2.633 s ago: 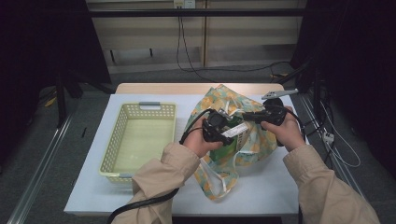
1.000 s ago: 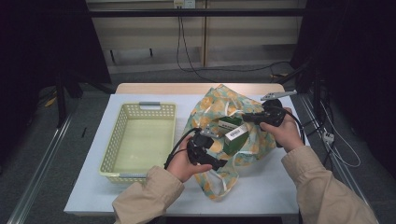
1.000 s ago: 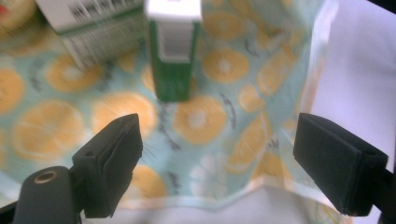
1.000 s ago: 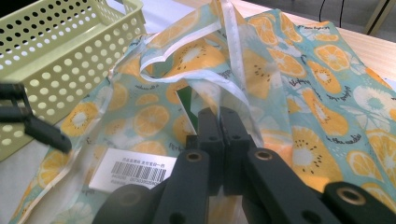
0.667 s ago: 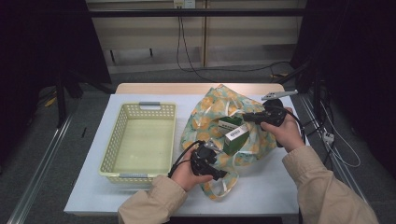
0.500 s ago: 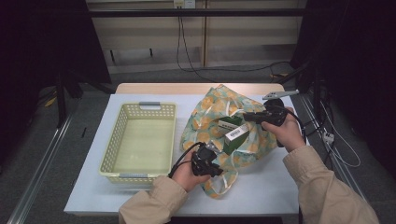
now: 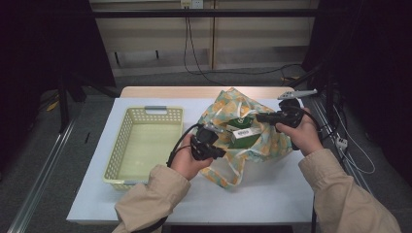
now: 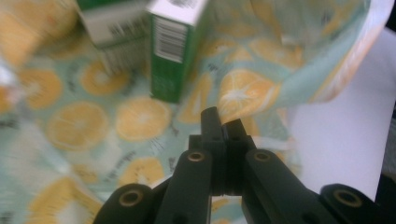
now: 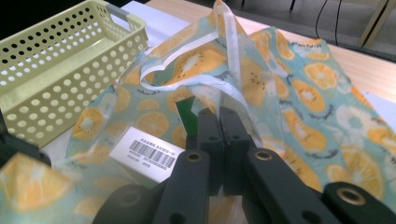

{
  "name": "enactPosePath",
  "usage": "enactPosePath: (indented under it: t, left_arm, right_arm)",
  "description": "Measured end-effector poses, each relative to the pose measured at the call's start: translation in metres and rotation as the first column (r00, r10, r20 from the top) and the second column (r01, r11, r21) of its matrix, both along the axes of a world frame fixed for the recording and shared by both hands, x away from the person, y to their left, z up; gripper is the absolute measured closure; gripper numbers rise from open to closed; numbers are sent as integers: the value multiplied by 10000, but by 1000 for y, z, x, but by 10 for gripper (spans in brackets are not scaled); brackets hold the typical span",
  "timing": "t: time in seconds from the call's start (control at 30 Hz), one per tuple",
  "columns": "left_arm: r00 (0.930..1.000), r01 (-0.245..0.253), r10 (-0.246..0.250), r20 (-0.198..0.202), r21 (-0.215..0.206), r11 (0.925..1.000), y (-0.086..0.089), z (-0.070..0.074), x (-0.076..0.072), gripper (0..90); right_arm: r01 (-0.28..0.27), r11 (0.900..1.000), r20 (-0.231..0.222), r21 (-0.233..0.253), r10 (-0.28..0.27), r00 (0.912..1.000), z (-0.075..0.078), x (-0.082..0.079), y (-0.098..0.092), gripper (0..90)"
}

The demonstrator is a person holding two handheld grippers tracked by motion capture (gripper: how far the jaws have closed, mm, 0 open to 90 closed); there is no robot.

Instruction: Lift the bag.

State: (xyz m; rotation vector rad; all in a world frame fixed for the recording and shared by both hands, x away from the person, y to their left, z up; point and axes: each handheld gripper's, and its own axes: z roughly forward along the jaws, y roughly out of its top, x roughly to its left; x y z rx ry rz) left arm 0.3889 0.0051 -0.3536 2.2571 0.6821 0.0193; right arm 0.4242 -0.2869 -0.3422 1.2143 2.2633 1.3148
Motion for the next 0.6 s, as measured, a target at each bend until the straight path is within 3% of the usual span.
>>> enactPosePath:
  t: [0.13, 0.4, 0.6]
  left_arm:
    - [9983, -251, 259, 515, -148, 9996, 6, 29, 10, 900]
    - [9860, -667, 738, 1498, -520, 9964, 13, 92, 31, 900]
    - [9791, -801, 988, 1777, -1092, 9908, 15, 126, 48, 900]
  right_arm:
    - [60, 10000, 187, -77, -59, 9998, 16, 0, -3, 897]
    - [266, 9996, 694, -104, -259, 9973, 56, 3, -8, 898]
    - [230, 9997, 989, -57, -223, 9948, 75, 9, -4, 899]
